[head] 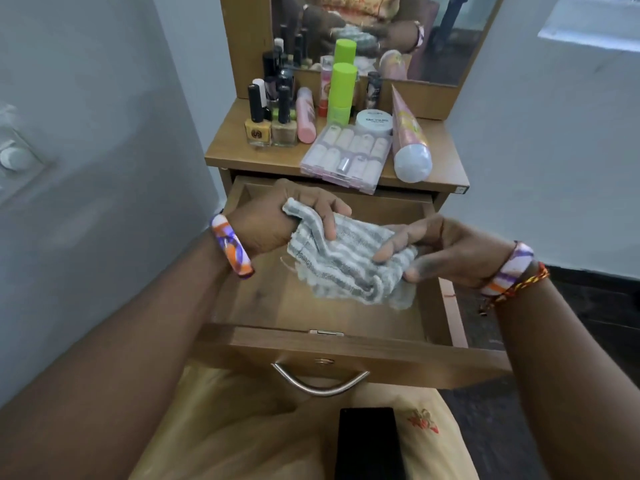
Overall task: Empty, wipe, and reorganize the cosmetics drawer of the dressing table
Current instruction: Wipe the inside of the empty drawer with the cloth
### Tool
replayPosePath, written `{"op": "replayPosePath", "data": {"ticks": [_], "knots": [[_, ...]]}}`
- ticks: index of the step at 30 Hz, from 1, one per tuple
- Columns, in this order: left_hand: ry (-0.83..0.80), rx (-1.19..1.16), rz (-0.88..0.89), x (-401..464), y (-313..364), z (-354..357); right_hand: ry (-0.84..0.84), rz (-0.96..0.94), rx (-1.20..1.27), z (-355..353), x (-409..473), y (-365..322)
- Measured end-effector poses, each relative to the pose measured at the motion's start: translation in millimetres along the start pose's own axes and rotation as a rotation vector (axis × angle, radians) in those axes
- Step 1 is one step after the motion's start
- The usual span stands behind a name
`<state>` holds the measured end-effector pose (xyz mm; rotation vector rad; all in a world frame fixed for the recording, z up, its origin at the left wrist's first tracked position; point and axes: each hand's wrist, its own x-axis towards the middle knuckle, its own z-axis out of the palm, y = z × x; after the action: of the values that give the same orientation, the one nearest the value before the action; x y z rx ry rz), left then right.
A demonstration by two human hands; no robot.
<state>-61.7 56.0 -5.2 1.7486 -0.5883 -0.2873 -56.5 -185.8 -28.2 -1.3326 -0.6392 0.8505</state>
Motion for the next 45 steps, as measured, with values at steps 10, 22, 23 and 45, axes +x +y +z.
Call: {"op": "replayPosePath", "data": {"ticks": [10, 22, 23, 45], "knots": [[-0.044, 0.265, -0.044, 1.5, -15.8, 3.9, 0.264, 0.019, 0.393, 7.4, 28.8, 20.7], [0.289, 0.377, -0.276, 1.4, -13.4, -21.1, 0.447, 0.485, -0.734, 33.1, 26.8, -9.4], [0.462, 0.445, -0.34, -2.9, -21.9, -24.0, 0.558, 0.55, -0.907, 30.6, 27.4, -4.6], [0.655, 0.512, -0.956, -3.3, -87.2, -44.5, 0.358, 0.498, -1.362, 44.9, 120.1, 45.5]]}}
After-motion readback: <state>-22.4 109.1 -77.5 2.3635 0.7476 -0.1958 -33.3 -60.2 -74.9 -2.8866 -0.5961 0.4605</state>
